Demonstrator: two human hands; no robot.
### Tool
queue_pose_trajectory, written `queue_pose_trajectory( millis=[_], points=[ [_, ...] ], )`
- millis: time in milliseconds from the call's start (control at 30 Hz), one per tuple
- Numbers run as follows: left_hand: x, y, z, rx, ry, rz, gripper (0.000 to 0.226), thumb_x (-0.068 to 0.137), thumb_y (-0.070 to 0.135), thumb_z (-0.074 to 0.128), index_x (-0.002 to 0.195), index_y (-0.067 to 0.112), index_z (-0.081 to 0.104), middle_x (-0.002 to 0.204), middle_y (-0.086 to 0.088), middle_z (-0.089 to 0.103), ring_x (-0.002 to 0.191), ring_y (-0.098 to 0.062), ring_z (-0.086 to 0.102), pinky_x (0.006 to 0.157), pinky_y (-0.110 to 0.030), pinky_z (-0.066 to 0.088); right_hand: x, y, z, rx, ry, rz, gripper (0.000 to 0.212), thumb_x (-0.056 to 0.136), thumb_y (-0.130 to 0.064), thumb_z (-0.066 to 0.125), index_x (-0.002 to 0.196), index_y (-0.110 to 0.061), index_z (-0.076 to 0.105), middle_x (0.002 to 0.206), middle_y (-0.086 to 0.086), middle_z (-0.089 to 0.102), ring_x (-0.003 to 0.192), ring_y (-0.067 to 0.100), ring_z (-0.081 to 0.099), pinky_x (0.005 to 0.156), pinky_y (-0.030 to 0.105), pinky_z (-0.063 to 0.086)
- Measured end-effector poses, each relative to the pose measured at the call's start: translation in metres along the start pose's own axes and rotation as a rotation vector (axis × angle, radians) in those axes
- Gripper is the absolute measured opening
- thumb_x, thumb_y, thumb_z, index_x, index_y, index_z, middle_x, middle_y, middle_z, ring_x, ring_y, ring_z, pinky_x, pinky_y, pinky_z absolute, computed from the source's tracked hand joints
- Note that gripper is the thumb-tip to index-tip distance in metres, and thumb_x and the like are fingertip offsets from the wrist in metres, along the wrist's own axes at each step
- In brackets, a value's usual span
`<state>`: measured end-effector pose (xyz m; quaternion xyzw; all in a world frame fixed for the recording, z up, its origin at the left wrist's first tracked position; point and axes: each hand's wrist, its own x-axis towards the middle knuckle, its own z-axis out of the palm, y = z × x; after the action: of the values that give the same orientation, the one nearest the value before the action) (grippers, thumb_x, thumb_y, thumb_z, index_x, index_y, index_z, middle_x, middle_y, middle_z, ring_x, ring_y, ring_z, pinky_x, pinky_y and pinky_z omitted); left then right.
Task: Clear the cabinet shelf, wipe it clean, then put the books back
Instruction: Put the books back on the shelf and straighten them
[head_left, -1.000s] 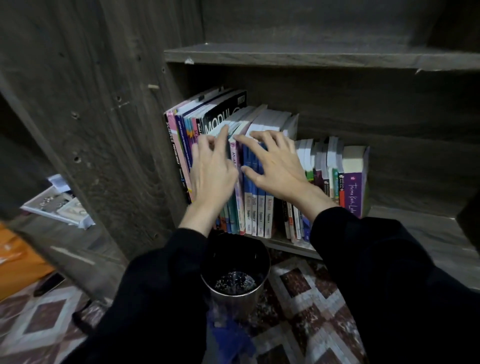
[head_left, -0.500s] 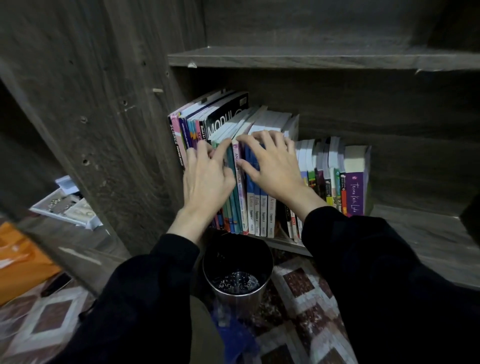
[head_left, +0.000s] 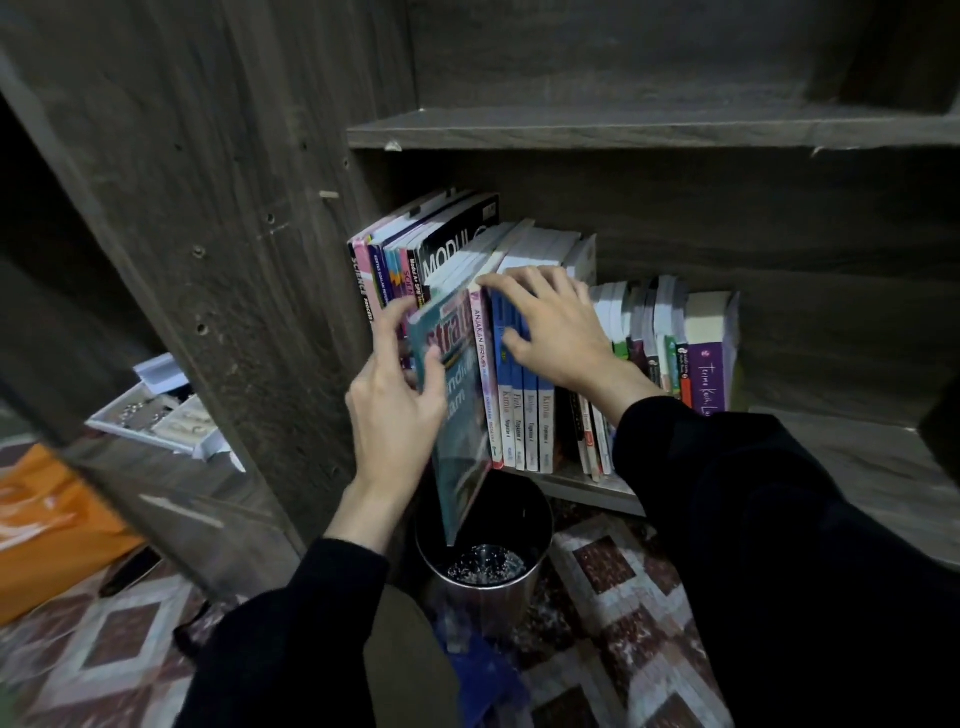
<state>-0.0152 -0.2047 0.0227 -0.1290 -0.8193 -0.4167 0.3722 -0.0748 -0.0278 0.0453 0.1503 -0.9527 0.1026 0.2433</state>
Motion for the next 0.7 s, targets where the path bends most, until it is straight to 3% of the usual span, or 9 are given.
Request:
queue_pose_trajectory(
  millis=[33,100,200,267,367,467,533,600,700],
  points=[
    [-0.004,-0.003,-0.001,-0.006,-0.071,-0.036,0.055,0.092,0.013,0.061,0.14,0.025,0.035,0.105,-0.007,0.07,0.075,-0.013,0.067,0.071,-0.023,0.057,0.0,-0.001,-0.001,0.005,-0.009,0.002,0.057,0.092,-0.027,0.05,0.145,-0.033,0.031,0.138,-0.004,0.042,0.13,0.02,0.028,0.104,0.037,0.019],
    [-0.01,-0.004,-0.001,-0.058,-0.192,-0.132,0.065,0.093,0.011,0.059,0.146,0.03,0.027,0.112,-0.01,0.068,0.072,-0.006,0.067,0.069,-0.007,0.051,0.0,-0.001,-0.005,0.011,-0.033,0.0,0.058,0.091,-0.026,0.05,0.145,-0.033,0.03,0.14,-0.004,0.04,0.13,0.02,0.027,0.106,0.038,0.019],
    [-0.014,0.009,-0.009,-0.089,-0.235,-0.158,0.063,0.094,0.004,0.054,0.146,0.031,0.031,0.095,-0.007,0.071,0.047,-0.01,0.058,0.049,-0.012,0.049,-0.002,0.001,-0.009,0.039,-0.055,0.0,0.064,0.087,-0.02,0.053,0.145,-0.03,0.028,0.142,-0.002,0.039,0.131,0.02,0.027,0.106,0.036,0.021],
    [-0.012,0.023,-0.023,-0.06,-0.242,-0.156,0.059,0.092,0.001,0.053,0.141,0.031,0.038,0.08,-0.003,0.07,0.043,-0.01,0.055,0.047,-0.014,0.047,-0.004,0.001,-0.012,0.128,-0.063,0.059,0.066,0.084,-0.014,0.056,0.144,-0.025,0.03,0.142,0.003,0.04,0.131,0.022,0.029,0.107,0.034,0.023],
    [-0.004,0.043,-0.047,0.006,-0.316,-0.165,0.055,0.089,-0.001,0.053,0.131,0.035,0.044,0.073,0.008,0.063,0.048,-0.002,0.056,0.051,-0.012,0.047,-0.004,0.005,-0.016,0.197,-0.104,0.084,0.061,0.083,-0.01,0.056,0.139,-0.022,0.035,0.138,0.005,0.041,0.128,0.023,0.036,0.104,0.034,0.028],
    [-0.001,0.061,-0.067,0.04,-0.391,-0.171,0.053,0.088,0.002,0.053,0.123,0.04,0.044,0.076,0.002,0.066,0.053,-0.003,0.058,0.056,-0.018,0.05,0.002,0.01,-0.02,0.239,-0.179,0.03,0.06,0.083,-0.009,0.056,0.138,-0.02,0.037,0.138,0.006,0.043,0.129,0.023,0.037,0.102,0.034,0.03],
    [0.0,0.069,-0.074,0.027,-0.423,-0.172,0.053,0.088,0.002,0.054,0.122,0.042,0.044,0.084,0.002,0.067,0.065,-0.008,0.063,0.064,-0.021,0.053,0.001,0.015,-0.022,0.258,-0.203,0.009,0.062,0.085,-0.009,0.056,0.143,-0.019,0.034,0.147,0.008,0.037,0.138,0.026,0.029,0.111,0.036,0.024],
    [-0.001,0.075,-0.077,0.002,-0.437,-0.17,0.054,0.088,0.002,0.056,0.123,0.042,0.045,0.084,0.004,0.067,0.067,-0.009,0.064,0.062,-0.016,0.051,-0.007,0.022,-0.024,0.25,-0.143,0.062,0.069,0.088,-0.012,0.056,0.148,-0.024,0.026,0.156,0.006,0.025,0.145,0.025,0.015,0.119,0.04,0.012],
    [-0.002,0.078,-0.075,-0.03,-0.452,-0.189,0.056,0.089,0.004,0.059,0.127,0.043,0.044,0.089,0.012,0.063,0.07,0.015,0.059,0.052,-0.002,0.045,-0.027,0.037,-0.025,0.146,-0.079,0.178,0.069,0.091,-0.02,0.055,0.15,-0.027,0.02,0.156,0.003,0.027,0.146,0.021,0.015,0.12,0.043,0.006]
  ],
)
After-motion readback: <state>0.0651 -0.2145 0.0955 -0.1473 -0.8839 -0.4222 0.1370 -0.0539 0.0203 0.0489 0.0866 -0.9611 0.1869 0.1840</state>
